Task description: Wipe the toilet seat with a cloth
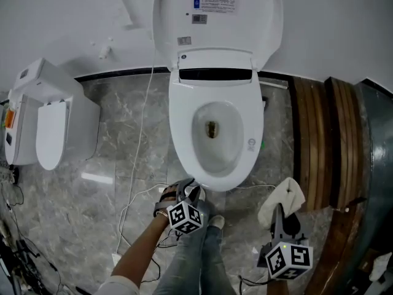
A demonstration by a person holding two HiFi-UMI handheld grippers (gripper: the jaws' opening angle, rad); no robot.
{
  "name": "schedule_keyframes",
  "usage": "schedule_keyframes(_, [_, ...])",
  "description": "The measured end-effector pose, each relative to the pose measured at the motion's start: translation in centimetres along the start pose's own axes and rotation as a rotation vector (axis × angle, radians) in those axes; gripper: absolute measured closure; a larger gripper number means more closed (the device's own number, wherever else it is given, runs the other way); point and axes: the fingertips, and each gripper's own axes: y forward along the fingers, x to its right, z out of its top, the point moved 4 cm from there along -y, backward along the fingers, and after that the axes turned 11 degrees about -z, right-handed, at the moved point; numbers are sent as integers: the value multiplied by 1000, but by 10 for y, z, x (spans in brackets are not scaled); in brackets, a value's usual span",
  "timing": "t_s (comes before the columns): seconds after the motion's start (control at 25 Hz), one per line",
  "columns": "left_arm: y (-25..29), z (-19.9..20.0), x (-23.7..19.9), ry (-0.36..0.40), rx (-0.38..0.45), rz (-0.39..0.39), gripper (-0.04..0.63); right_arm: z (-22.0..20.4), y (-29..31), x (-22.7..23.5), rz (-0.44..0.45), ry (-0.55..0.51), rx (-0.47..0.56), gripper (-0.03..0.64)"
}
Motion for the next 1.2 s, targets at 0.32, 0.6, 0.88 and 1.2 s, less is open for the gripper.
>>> schedule_keyframes(0.32, [27, -16, 0, -43, -28, -18, 442, -19, 16, -3, -2, 1, -45, 520])
schedule_keyframes(0.6, [42, -24, -1, -73, -48, -39, 443, -26, 24, -7, 1, 5, -62, 520])
schedule_keyframes(0.88, [51, -29, -3, -93, -59, -49, 443, -31, 30, -7, 0, 2, -77, 520])
schedule_keyframes(1.2, [52, -30, -2, -91, -37, -48, 443, -36, 39, -12, 4, 5, -94, 520])
